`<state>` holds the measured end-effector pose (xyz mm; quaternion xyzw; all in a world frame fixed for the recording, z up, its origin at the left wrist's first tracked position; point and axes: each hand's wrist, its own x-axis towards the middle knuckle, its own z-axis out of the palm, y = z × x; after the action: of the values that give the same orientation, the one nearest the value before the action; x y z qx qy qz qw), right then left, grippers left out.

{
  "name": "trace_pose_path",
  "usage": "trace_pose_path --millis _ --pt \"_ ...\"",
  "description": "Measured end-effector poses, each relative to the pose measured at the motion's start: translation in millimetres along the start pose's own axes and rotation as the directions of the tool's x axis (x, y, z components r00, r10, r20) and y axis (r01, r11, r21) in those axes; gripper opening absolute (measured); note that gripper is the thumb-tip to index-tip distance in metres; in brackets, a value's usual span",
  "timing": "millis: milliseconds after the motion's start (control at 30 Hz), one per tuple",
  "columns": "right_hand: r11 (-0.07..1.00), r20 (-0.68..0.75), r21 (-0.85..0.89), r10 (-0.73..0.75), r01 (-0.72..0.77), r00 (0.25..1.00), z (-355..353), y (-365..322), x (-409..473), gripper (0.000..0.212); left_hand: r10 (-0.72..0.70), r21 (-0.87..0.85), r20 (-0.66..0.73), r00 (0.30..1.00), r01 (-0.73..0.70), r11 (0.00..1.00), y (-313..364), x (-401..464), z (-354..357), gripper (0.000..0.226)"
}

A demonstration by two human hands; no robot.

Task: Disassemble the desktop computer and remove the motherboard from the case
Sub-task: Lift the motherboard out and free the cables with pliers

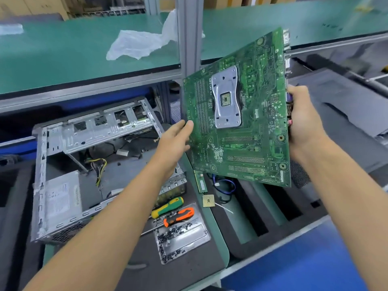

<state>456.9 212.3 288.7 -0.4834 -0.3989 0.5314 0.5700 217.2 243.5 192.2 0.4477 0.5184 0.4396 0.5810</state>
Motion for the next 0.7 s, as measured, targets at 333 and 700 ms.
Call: trace_pose_path --millis 333,700 --pt "0.741 -0.224 -0.67 -0.139 -0.049 0.965 -22.1 2.0 37.5 0.044 0.036 0.019 0.038 0.999 -0.037 0.999 -13.0 15.7 7.6 0.038" --pt "0.29 -0.212 -0.936 -0.014 -0.199 0.977 -56.0 95.7 84.7 0.056 -0.046 -0.096 -0.139 0.989 0.032 0.995 -35.8 26.4 0.2 0.023"
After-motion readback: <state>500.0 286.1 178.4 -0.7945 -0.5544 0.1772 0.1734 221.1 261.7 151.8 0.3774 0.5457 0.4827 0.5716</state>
